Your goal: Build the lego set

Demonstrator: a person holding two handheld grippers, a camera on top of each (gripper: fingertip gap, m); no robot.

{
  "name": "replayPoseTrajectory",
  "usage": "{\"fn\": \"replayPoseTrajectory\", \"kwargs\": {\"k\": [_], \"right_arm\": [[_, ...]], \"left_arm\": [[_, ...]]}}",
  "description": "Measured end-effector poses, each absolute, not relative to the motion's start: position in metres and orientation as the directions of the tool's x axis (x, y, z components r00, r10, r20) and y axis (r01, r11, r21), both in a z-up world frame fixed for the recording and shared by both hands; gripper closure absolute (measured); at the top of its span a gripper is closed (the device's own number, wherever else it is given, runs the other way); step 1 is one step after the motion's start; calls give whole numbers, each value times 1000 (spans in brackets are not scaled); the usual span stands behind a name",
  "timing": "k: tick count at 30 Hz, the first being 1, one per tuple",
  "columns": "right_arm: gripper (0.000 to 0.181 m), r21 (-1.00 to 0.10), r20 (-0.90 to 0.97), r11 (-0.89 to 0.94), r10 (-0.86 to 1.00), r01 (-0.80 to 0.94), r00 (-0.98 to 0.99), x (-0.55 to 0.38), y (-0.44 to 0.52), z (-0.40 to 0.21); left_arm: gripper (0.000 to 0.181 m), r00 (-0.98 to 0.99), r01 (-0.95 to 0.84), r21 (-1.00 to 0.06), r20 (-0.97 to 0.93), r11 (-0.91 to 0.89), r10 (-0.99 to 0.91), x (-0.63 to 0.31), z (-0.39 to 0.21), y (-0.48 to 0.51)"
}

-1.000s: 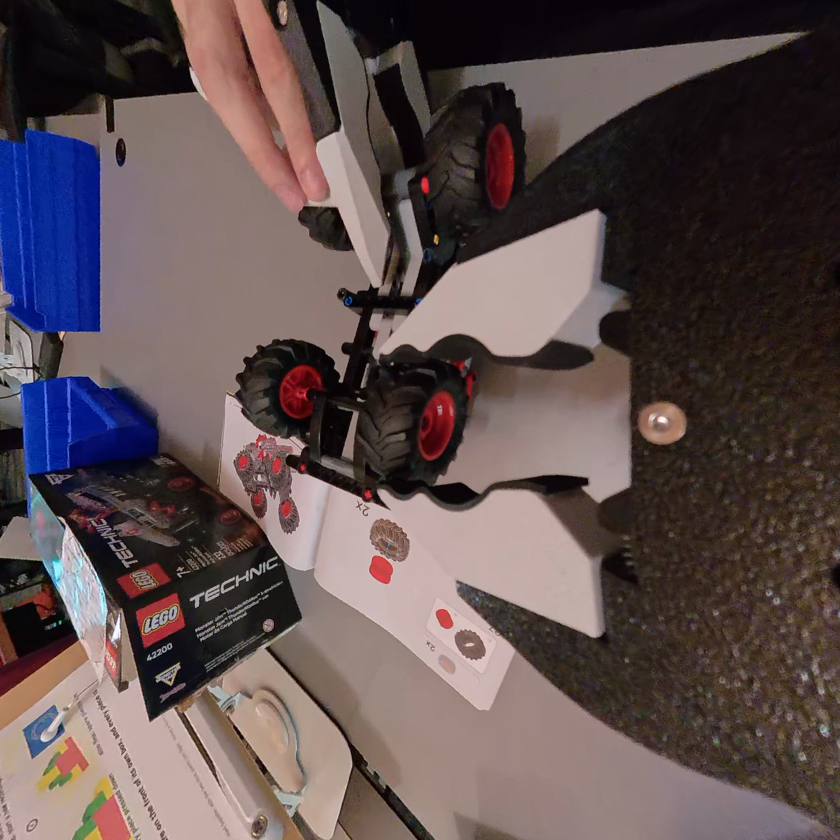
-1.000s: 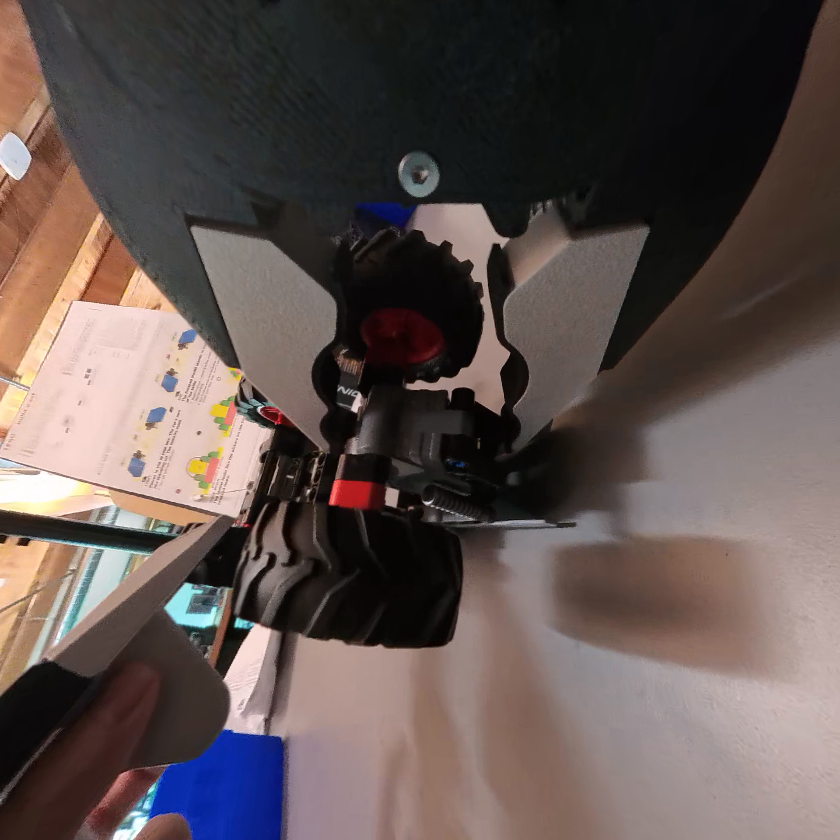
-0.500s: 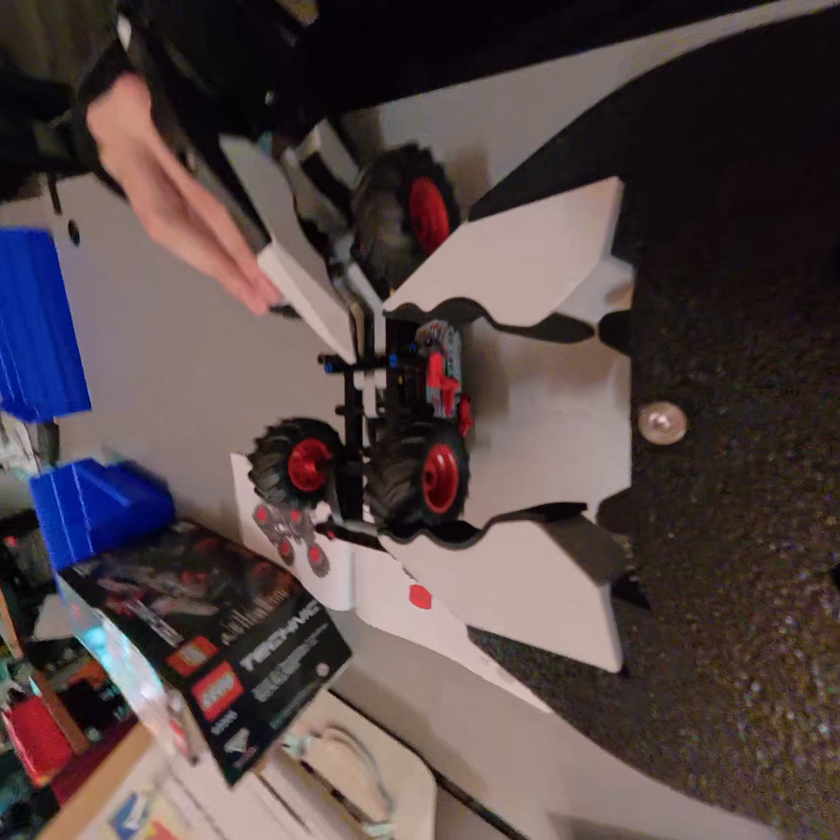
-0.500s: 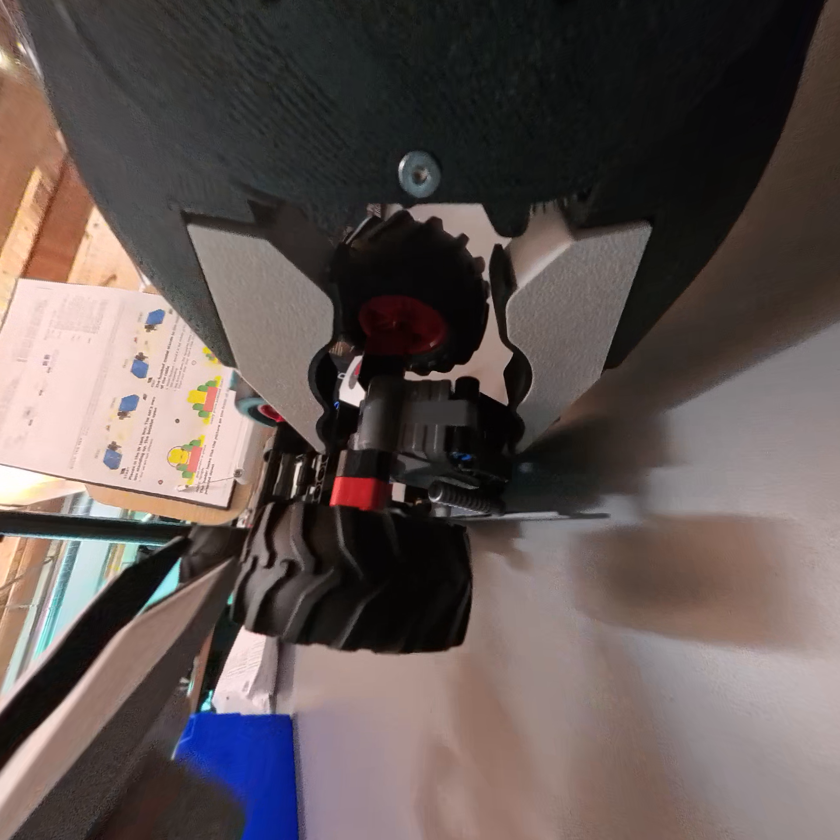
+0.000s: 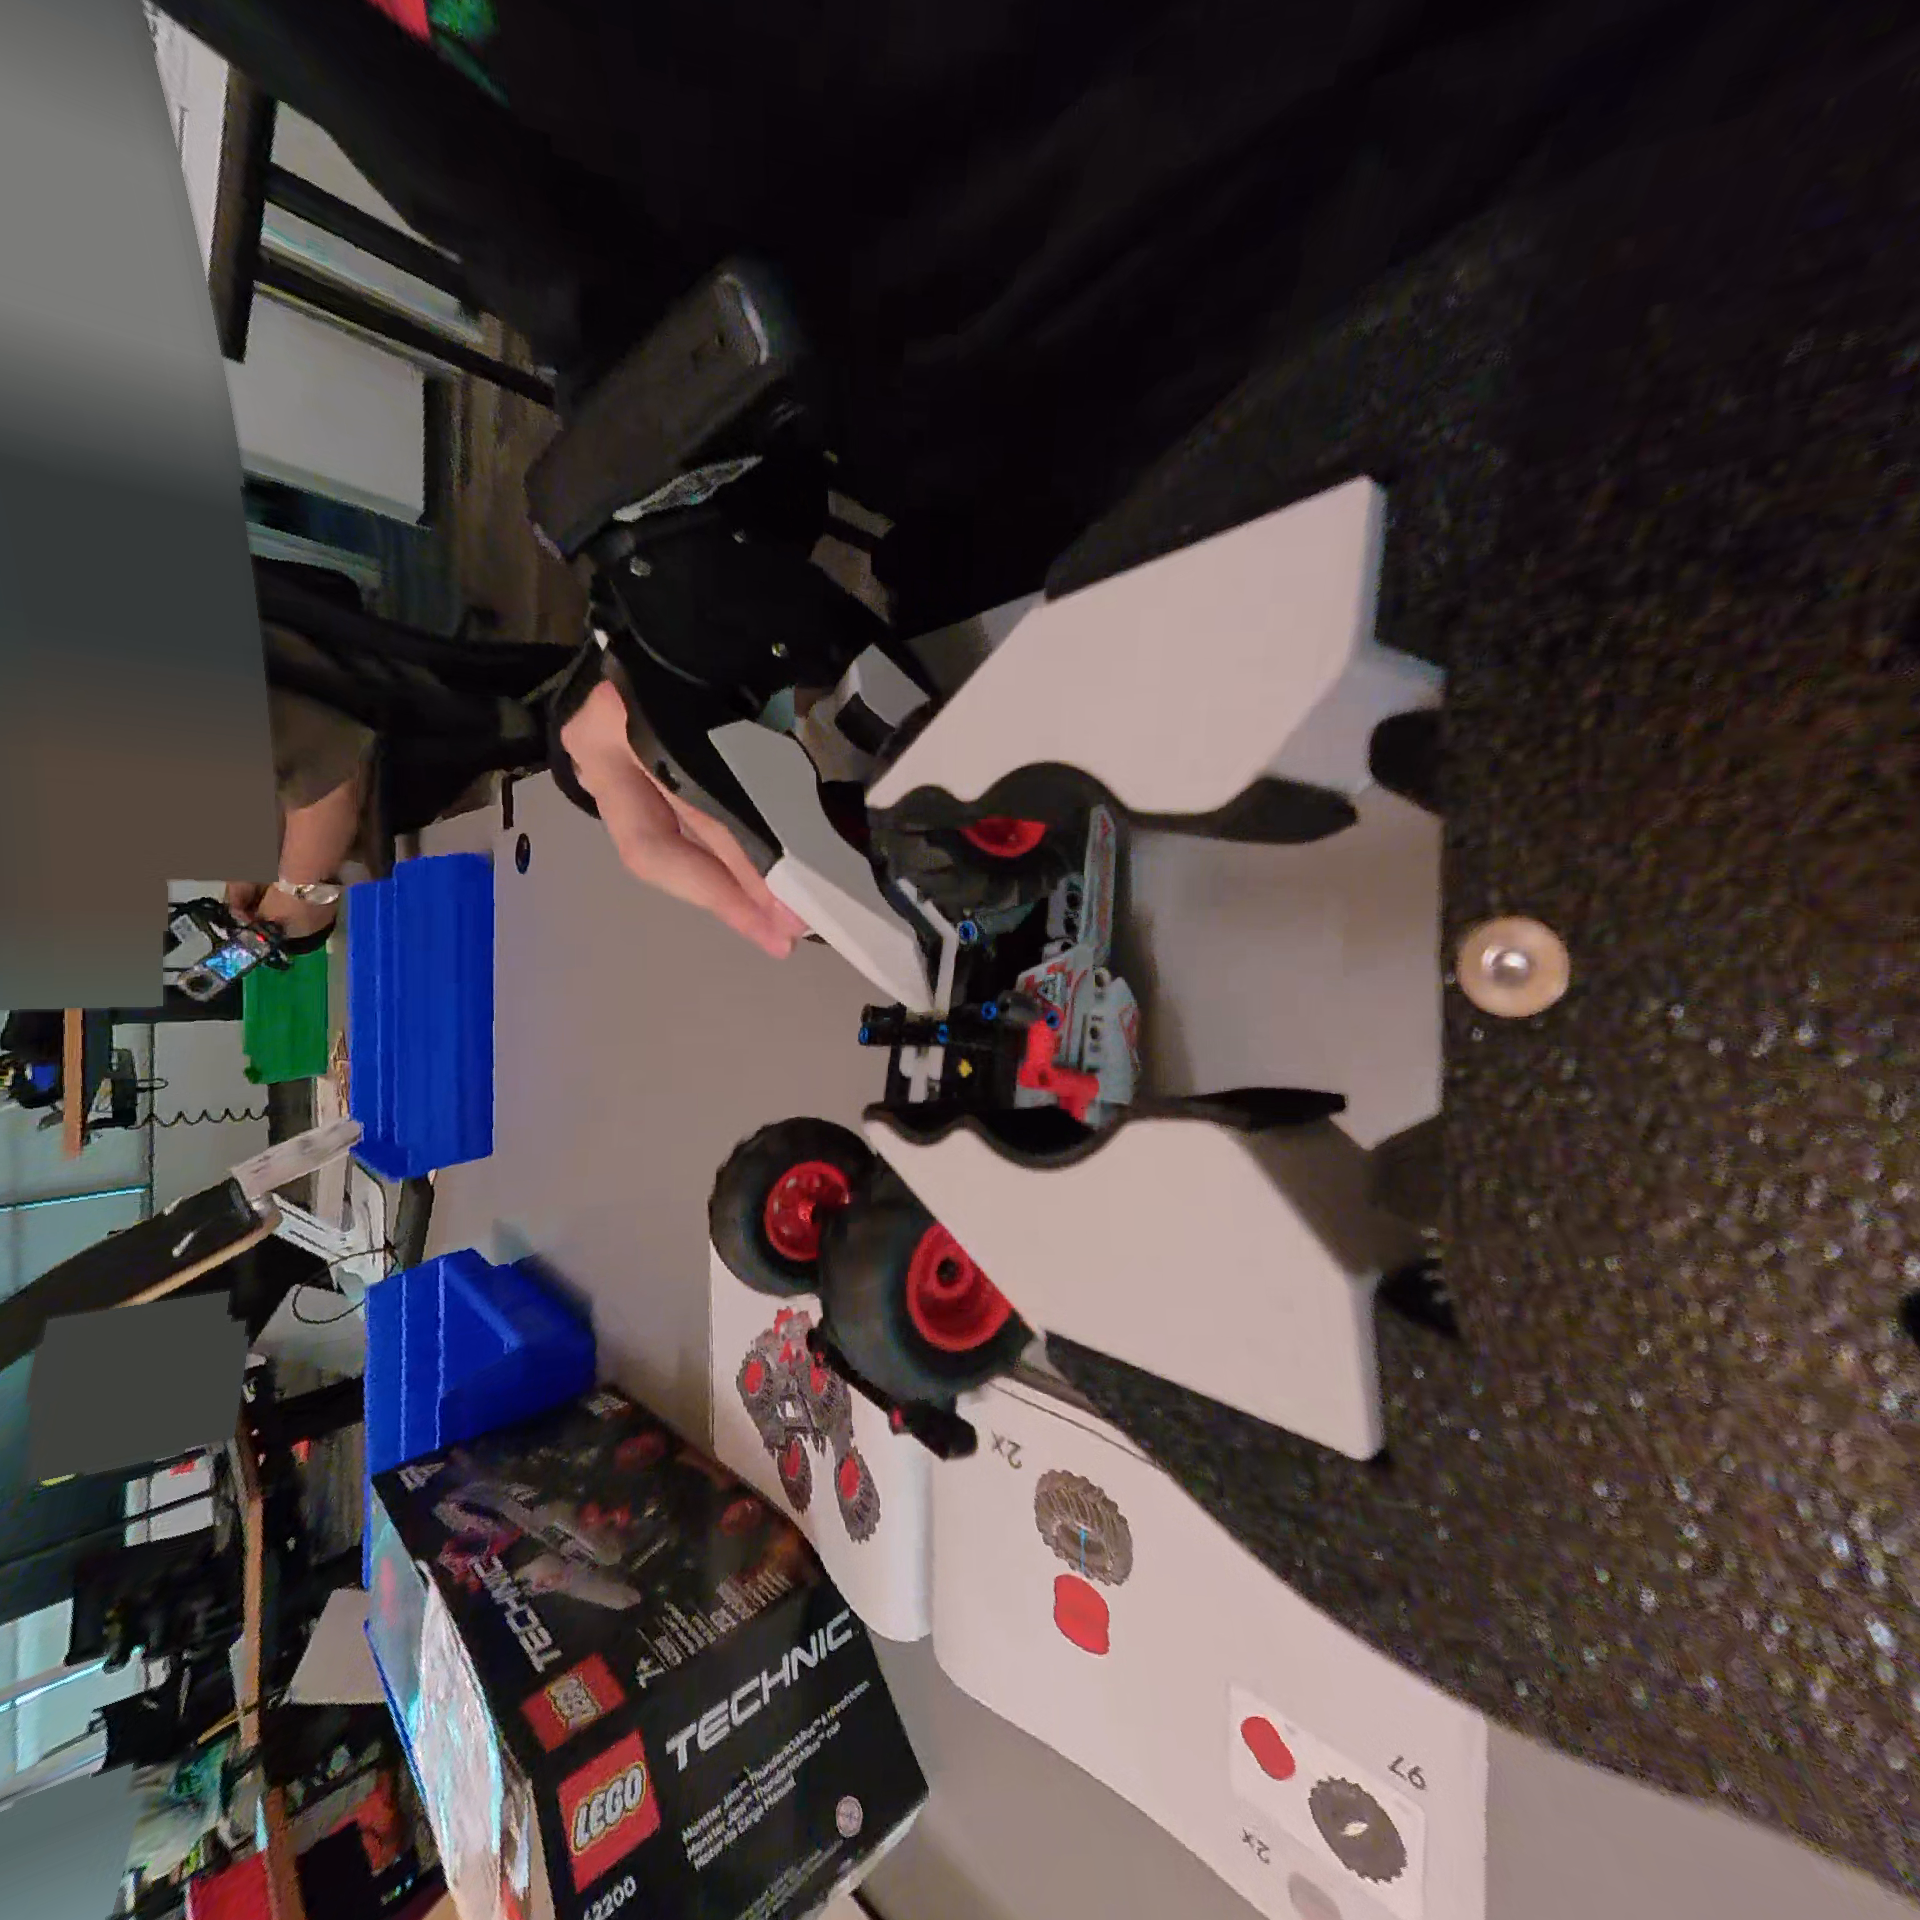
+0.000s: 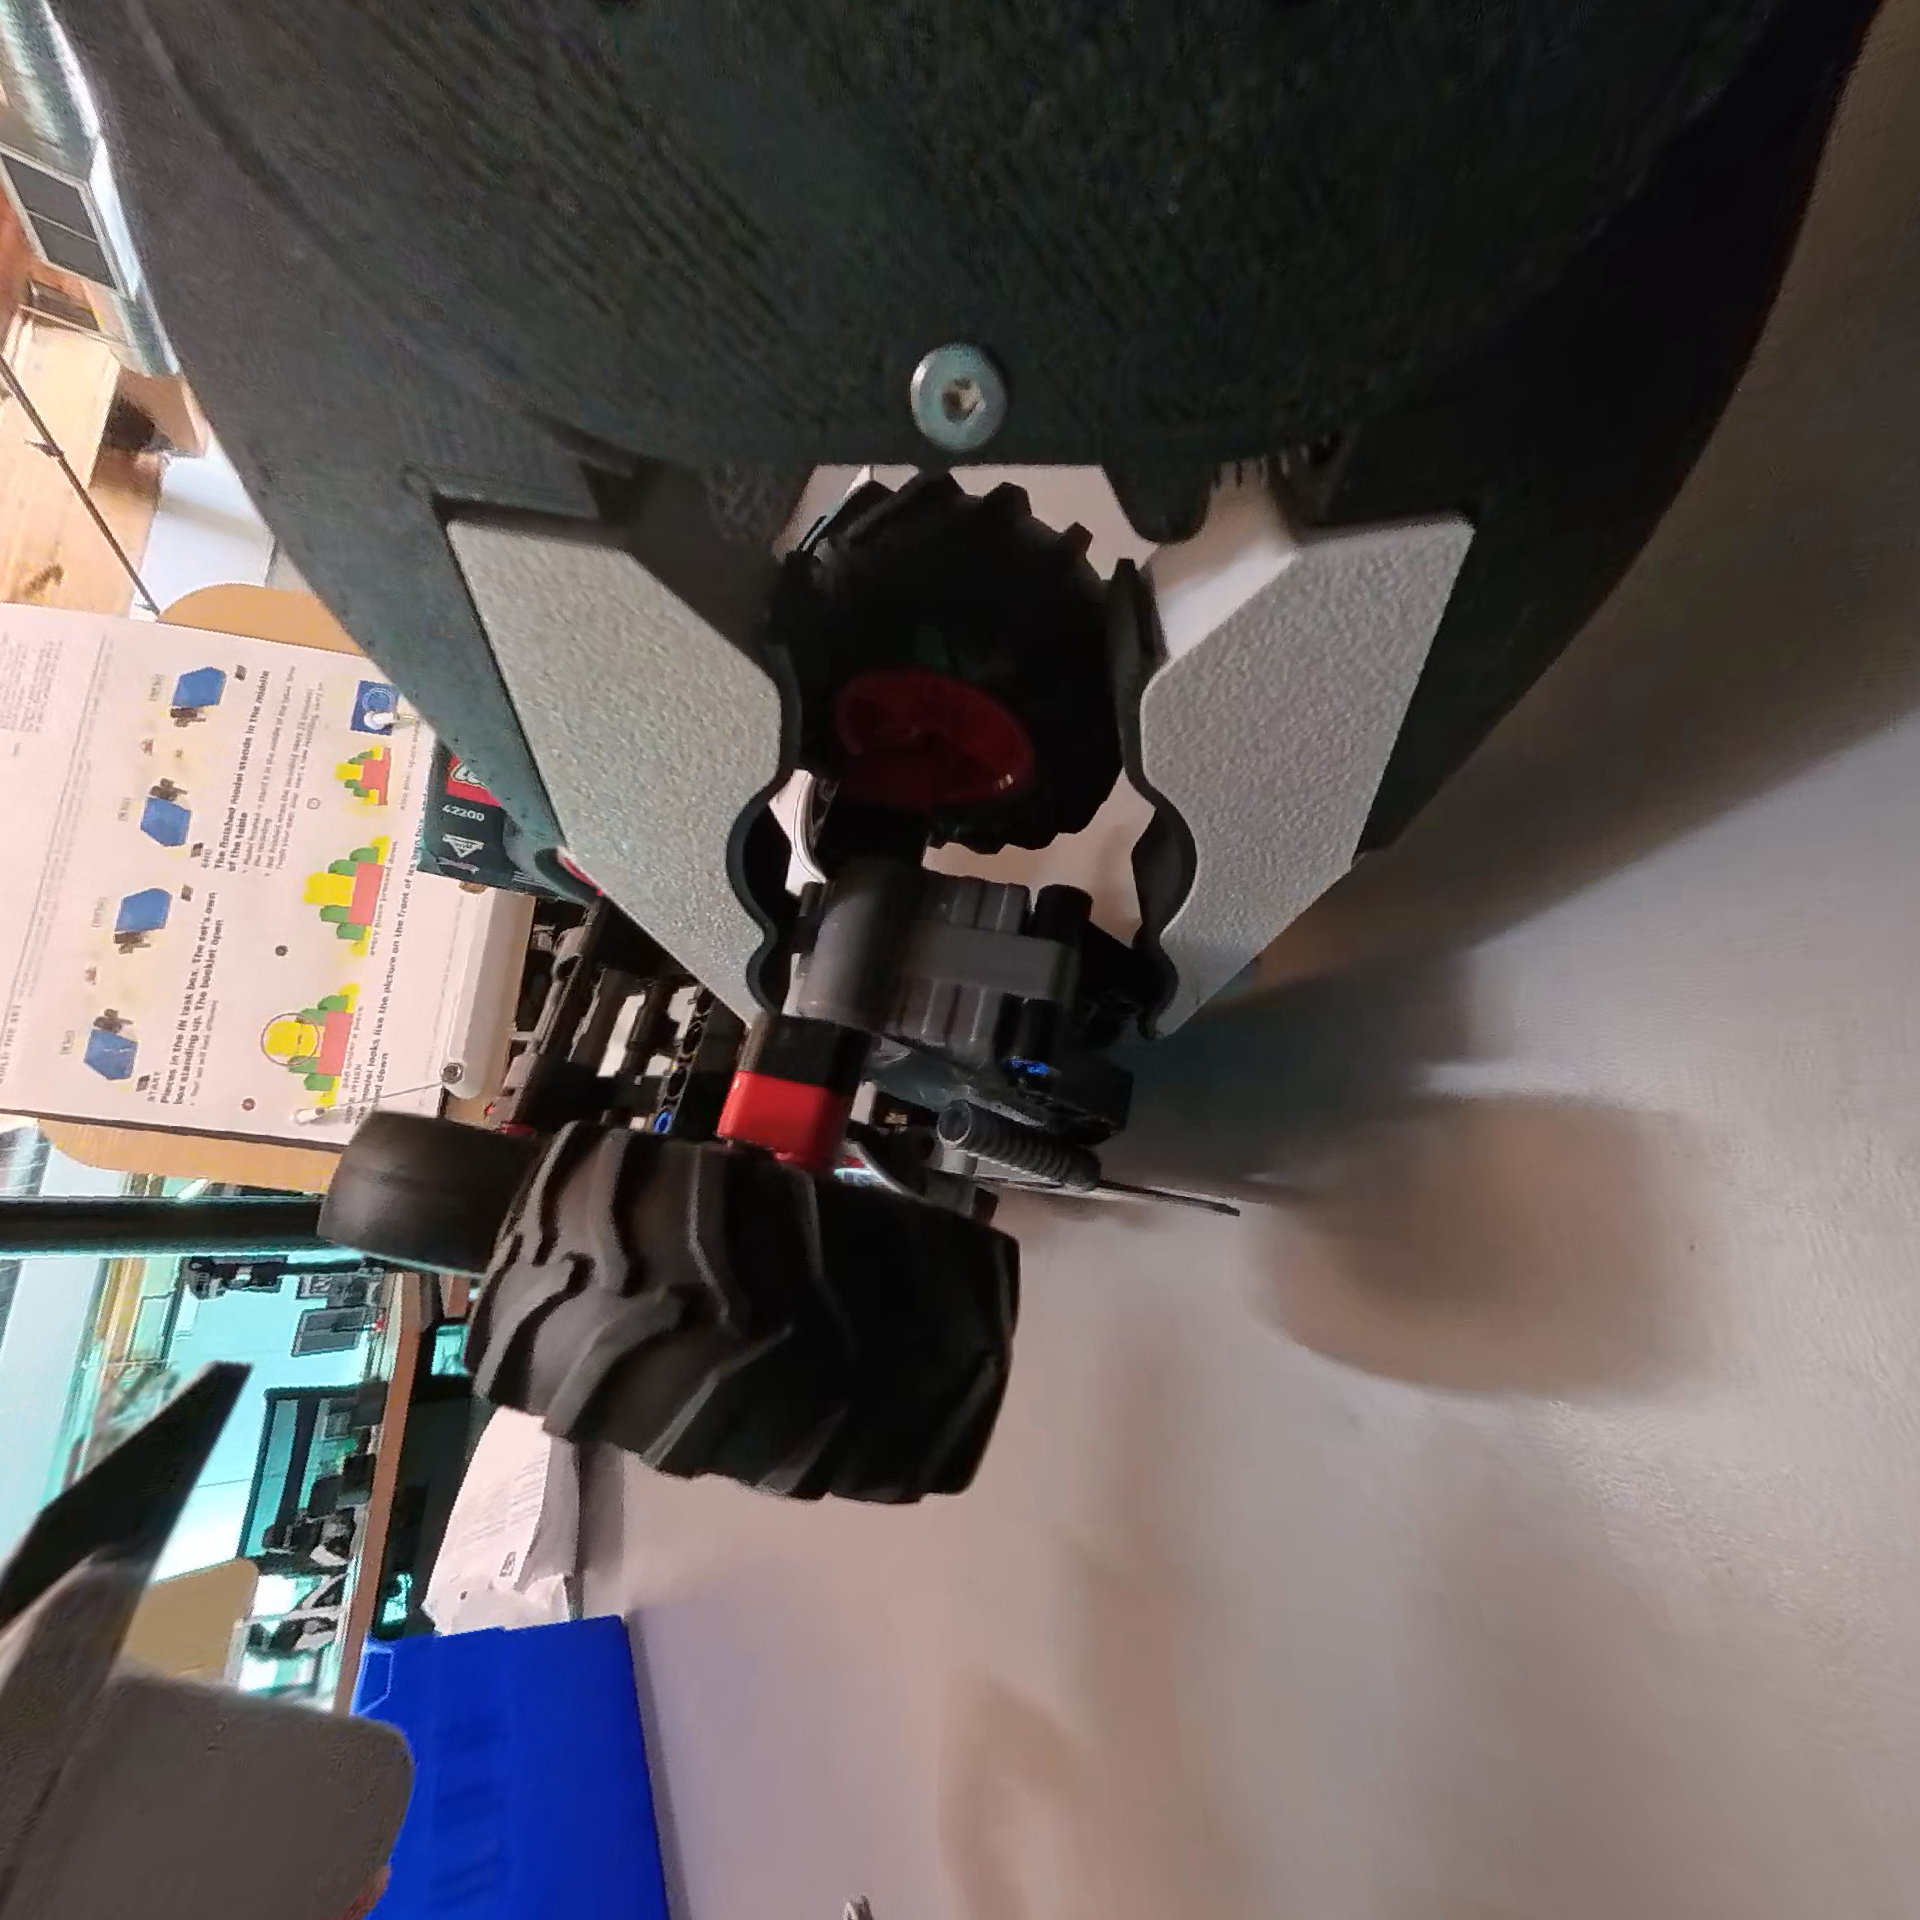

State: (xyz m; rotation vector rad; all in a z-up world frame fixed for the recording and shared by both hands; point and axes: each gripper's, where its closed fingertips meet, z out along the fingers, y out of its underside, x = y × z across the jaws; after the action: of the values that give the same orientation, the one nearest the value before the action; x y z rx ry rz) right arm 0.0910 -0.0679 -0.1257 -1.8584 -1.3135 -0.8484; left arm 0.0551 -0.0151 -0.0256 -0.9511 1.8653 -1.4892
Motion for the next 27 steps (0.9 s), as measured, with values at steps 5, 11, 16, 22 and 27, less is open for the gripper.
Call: {"fn": "replayPoseTrajectory", "kwargs": {"k": [5,11,16,22,27], "right_arm": [[116,-159,822,-242,505,957,264,90,-70,-126],[116,-144,825,-234,508,962,247,89,-73,-127],[116,-154,825,-235,503,960,256,90,-75,-127],[116,-145,827,-230,506,962,245,89,-77,-128],[116,-146,826,-225,508,963,244,89,-77,-129]], "left_arm": [[132,-471,-179,-975,-33,132,-882,73,-35,11],[127,-345,-149,-963,-163,225,-924,101,-41,22],[130,-311,-187,-944,-206,273,-928,112,-50,19],[130,-310,-179,-948,-201,265,-929,110,-50,8],[130,-315,-176,-950,-195,259,-929,109,-51,2]]}}
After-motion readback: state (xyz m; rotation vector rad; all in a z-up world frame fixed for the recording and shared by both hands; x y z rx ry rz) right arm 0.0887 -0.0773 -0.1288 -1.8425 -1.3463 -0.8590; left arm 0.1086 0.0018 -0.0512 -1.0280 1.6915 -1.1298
